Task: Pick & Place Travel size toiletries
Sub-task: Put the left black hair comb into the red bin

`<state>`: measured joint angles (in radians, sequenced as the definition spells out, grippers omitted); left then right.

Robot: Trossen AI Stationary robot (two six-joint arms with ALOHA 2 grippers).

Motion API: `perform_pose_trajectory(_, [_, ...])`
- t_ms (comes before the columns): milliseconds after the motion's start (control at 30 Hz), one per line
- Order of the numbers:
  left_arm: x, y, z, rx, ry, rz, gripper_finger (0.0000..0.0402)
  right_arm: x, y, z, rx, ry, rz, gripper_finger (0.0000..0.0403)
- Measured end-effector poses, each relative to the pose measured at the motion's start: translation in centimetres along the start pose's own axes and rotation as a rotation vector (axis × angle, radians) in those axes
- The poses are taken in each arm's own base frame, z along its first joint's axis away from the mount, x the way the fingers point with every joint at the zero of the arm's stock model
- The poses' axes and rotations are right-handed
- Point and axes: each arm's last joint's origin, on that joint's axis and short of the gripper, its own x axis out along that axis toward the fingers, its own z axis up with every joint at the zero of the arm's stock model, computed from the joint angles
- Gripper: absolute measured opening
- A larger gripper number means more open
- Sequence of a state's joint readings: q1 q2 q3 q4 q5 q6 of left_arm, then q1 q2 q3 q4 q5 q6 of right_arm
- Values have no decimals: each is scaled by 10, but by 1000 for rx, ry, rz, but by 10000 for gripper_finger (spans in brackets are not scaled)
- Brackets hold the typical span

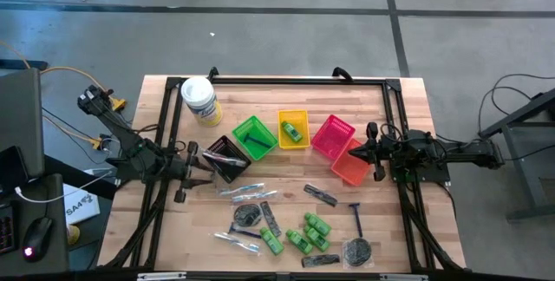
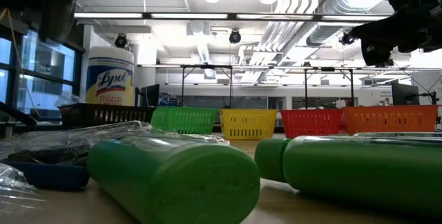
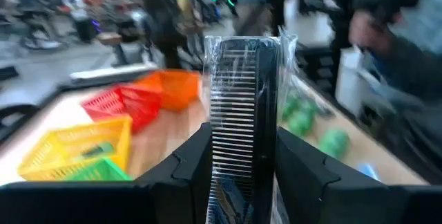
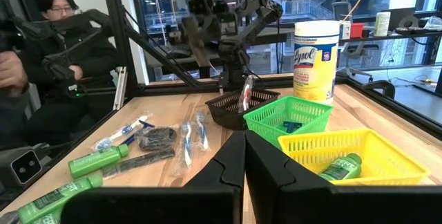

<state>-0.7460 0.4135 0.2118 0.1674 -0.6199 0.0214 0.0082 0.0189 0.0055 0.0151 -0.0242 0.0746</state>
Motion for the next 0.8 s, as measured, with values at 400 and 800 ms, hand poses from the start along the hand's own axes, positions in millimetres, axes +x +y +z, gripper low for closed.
perform_pose_trajectory(400, [63, -11, 56, 27, 64, 209, 124, 0, 0, 0, 0, -2, 1, 2])
perform_pose_trajectory(800, [171, 35, 93, 6, 132, 144, 124, 0, 0, 0, -22, -2, 6, 2])
